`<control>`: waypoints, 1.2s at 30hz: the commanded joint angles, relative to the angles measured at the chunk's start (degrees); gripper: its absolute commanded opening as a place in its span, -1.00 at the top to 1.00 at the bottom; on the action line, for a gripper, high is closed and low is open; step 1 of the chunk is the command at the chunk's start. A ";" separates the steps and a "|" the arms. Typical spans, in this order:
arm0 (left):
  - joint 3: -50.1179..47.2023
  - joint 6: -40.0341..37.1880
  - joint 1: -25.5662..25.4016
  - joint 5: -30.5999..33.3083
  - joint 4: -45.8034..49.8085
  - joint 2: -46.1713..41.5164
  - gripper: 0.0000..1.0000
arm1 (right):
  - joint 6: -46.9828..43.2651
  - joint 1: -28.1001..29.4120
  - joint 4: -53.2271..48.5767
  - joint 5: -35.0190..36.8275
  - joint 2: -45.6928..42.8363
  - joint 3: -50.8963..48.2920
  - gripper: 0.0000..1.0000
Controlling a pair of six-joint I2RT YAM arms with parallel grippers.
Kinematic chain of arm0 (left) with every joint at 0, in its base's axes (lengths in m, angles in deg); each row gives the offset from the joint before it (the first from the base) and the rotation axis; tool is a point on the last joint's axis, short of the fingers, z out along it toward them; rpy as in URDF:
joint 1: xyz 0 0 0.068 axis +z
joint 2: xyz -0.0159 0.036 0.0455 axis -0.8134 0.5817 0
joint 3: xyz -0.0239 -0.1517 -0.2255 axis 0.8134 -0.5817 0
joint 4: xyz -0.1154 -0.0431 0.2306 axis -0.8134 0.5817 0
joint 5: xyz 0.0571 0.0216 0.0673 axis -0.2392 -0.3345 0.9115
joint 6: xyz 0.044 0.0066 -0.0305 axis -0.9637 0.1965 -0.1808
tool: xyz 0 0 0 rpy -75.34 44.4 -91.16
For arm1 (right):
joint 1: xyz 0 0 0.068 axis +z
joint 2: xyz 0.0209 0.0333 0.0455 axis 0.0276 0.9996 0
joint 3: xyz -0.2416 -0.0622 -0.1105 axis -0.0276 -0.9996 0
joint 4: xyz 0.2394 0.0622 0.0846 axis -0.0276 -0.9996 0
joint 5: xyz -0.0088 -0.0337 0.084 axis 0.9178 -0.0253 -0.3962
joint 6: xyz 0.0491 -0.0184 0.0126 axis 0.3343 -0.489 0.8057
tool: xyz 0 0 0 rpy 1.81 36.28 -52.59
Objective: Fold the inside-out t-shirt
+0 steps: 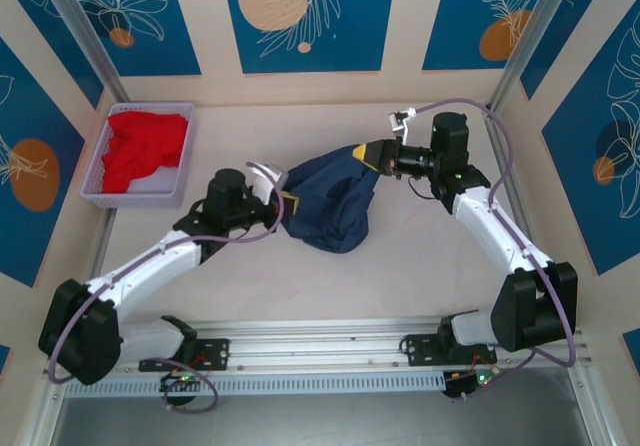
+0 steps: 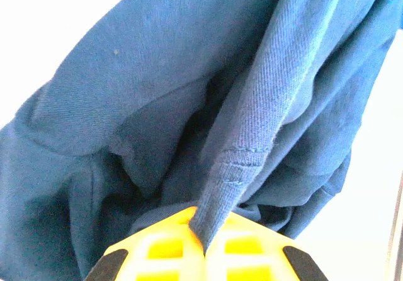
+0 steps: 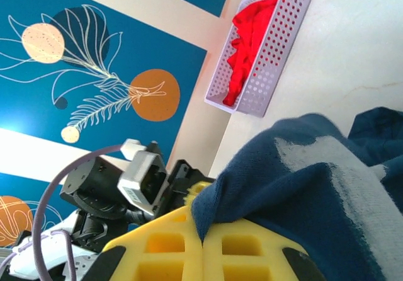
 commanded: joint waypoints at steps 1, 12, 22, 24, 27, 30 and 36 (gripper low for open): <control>-3.97 3.35 1.49 -3.06 -3.00 -3.93 1.00 | -3.82 -0.63 -6.36 4.52 -1.78 4.06 1.00; 3.21 10.38 3.10 25.32 9.67 -6.55 0.90 | -6.82 4.98 -7.64 -1.13 2.33 7.02 1.00; 0.60 1.80 -1.51 21.04 6.50 -8.40 -0.22 | 11.29 11.10 9.30 5.50 6.87 0.74 1.00; -1.41 0.24 -3.21 18.12 3.28 -9.97 -0.36 | 11.96 11.81 10.07 6.01 7.62 0.76 1.00; 0.56 -2.91 -5.42 16.90 4.31 -7.42 -0.43 | 12.19 12.48 10.06 6.04 8.38 1.09 1.00; 3.23 -5.70 -6.79 16.37 5.05 -2.92 -0.44 | 12.31 12.62 10.06 6.39 8.57 1.13 1.00; 6.52 -7.19 -6.92 18.37 2.06 5.34 -0.44 | 12.90 12.57 10.06 6.66 8.48 1.04 1.00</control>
